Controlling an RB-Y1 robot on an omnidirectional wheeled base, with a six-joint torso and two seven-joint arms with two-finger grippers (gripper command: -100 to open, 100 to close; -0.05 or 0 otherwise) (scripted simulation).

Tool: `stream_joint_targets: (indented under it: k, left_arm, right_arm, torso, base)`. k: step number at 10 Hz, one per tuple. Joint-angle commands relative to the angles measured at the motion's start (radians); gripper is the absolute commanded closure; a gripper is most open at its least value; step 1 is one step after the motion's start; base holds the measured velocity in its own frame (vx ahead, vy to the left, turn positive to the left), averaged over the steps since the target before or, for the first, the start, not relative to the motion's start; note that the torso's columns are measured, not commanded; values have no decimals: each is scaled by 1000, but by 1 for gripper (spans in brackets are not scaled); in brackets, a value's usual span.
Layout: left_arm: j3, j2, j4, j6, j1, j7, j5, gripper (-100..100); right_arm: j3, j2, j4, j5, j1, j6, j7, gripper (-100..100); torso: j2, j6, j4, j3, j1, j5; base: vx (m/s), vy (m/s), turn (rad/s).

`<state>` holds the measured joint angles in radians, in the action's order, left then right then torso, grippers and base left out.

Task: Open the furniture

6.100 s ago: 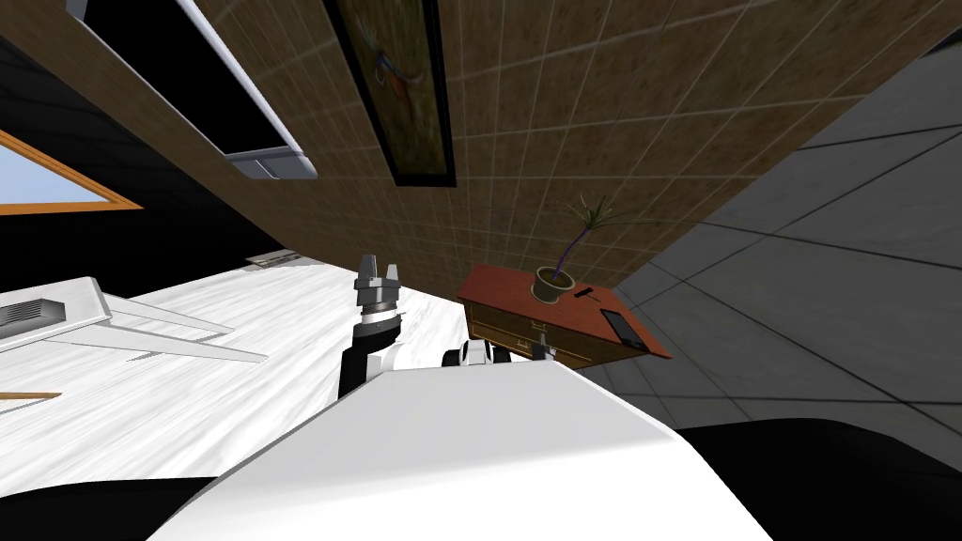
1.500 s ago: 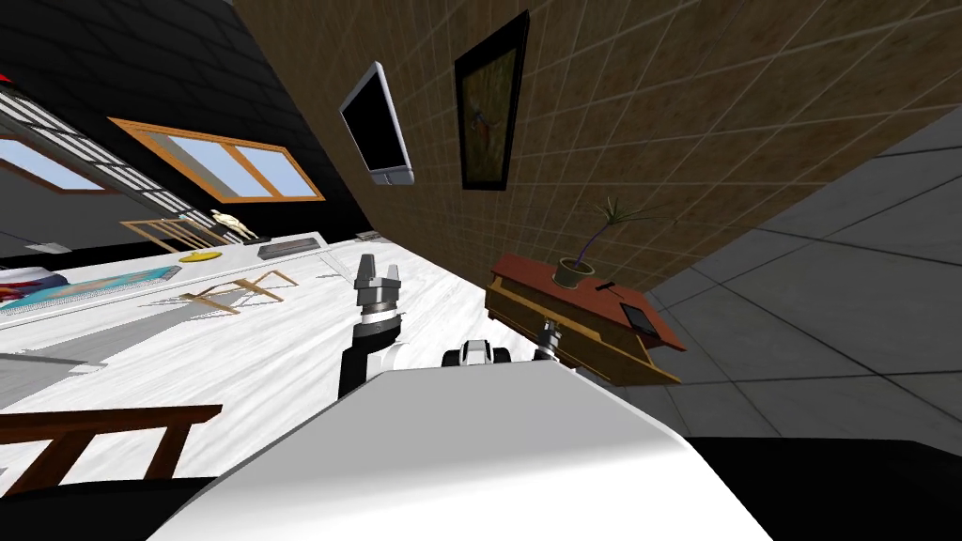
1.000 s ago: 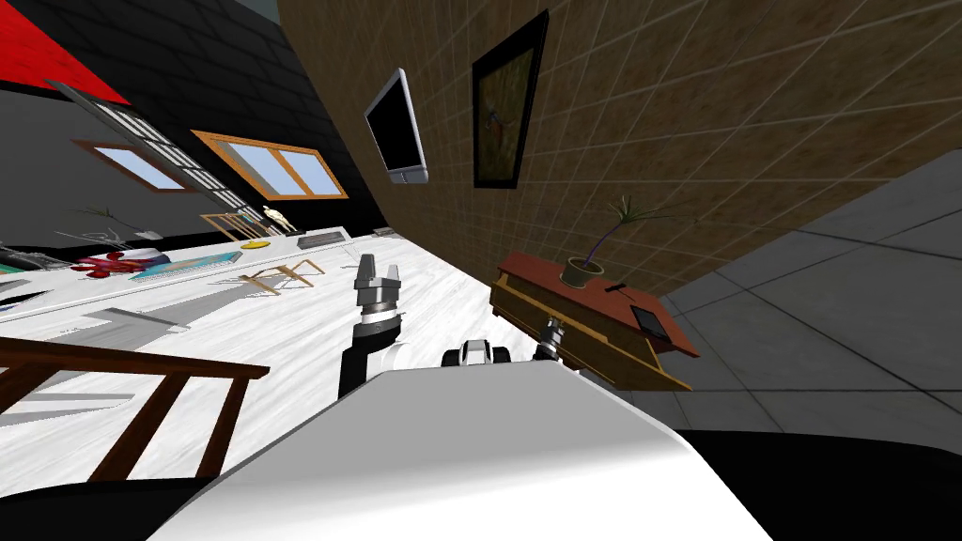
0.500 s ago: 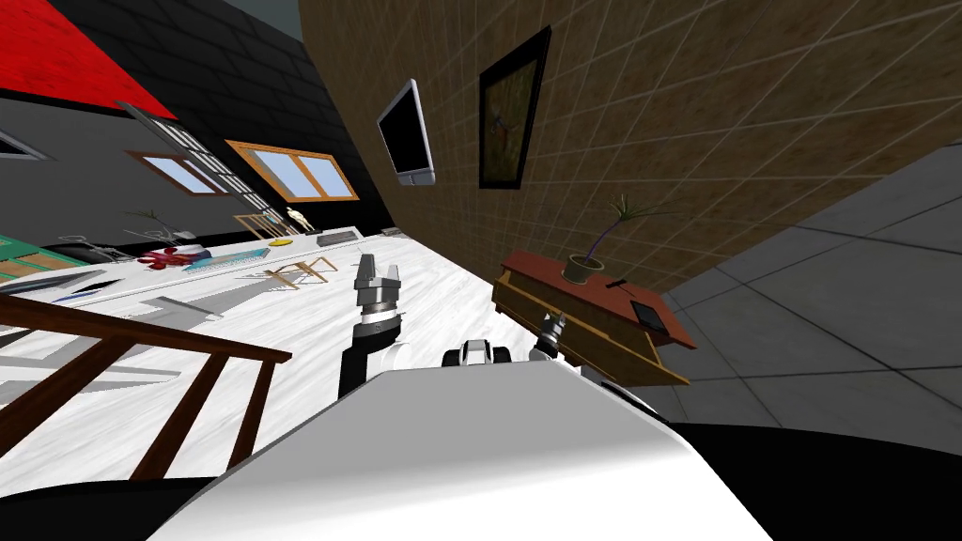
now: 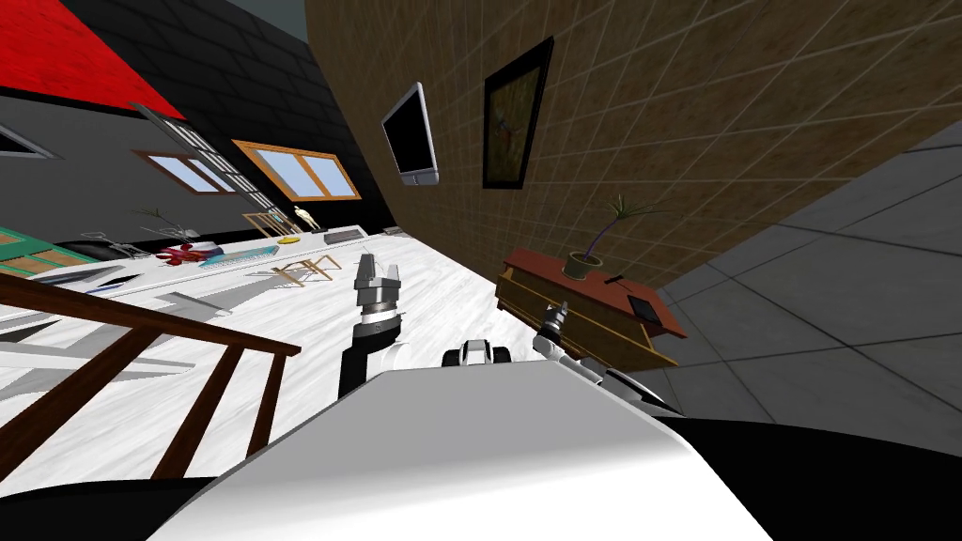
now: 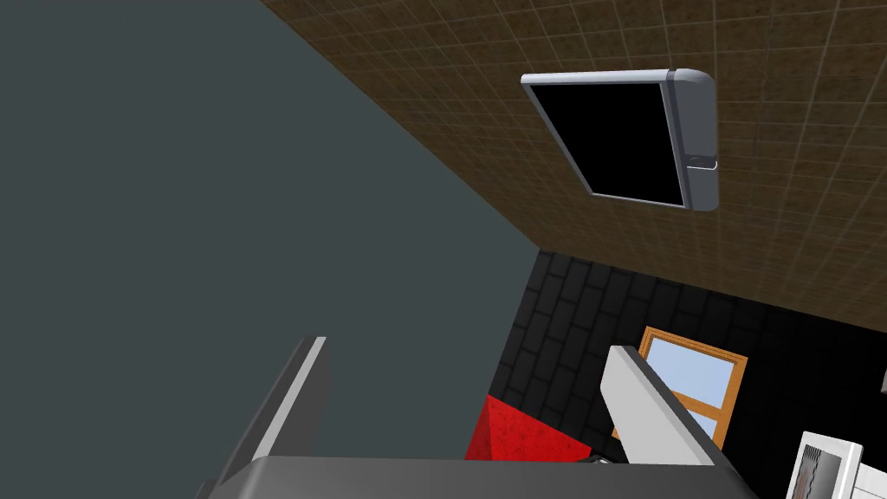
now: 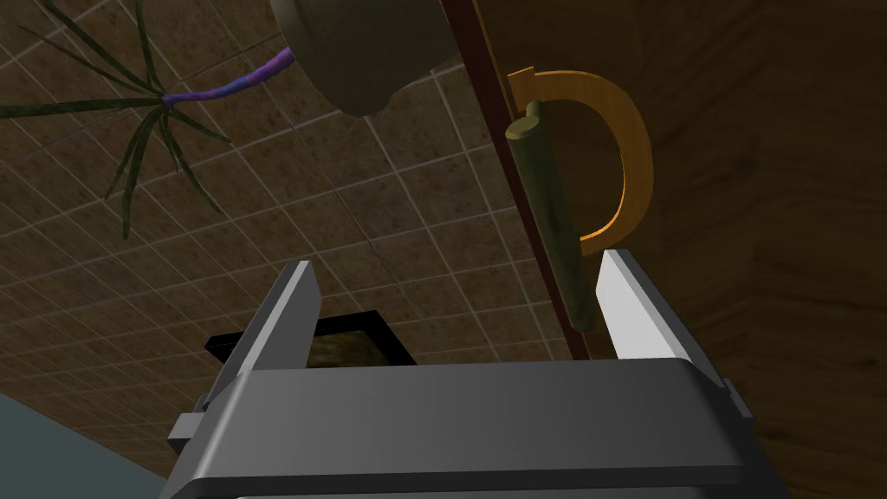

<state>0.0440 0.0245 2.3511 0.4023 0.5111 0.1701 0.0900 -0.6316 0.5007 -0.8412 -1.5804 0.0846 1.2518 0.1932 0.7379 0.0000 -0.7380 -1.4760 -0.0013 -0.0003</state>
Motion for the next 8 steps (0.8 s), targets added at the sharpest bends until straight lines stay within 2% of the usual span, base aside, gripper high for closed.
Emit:
stream_joint_targets:
  k: [1,2,3,8]
  left_arm:
    - [0,0,0,0,0,0,0,0]
    - [0,0,0,0,0,0,0,0]
    - [0,0,0,0,0,0,0,0]
    - [0,0,0,0,0,0,0,0]
  right_arm:
    - [24,45,-22,30,37,-63,23,-100]
    - [15,28,0,21,34,-50,8,-100]
    - [15,28,-1,23,34,-56,10,0]
    - [13,24,0,23,31,-59,10,0]
  torso:
    - [1,1,-1,0,1,1]
    - [4,1,-2,2,4,3]
    - [2,1,-2,1,3,3]
    - [1,0,0,0,2,1]
  base:
    - [-115,67,9]
    - [-46,29,6]
    - [-8,7,5]
    - [0,0,0]
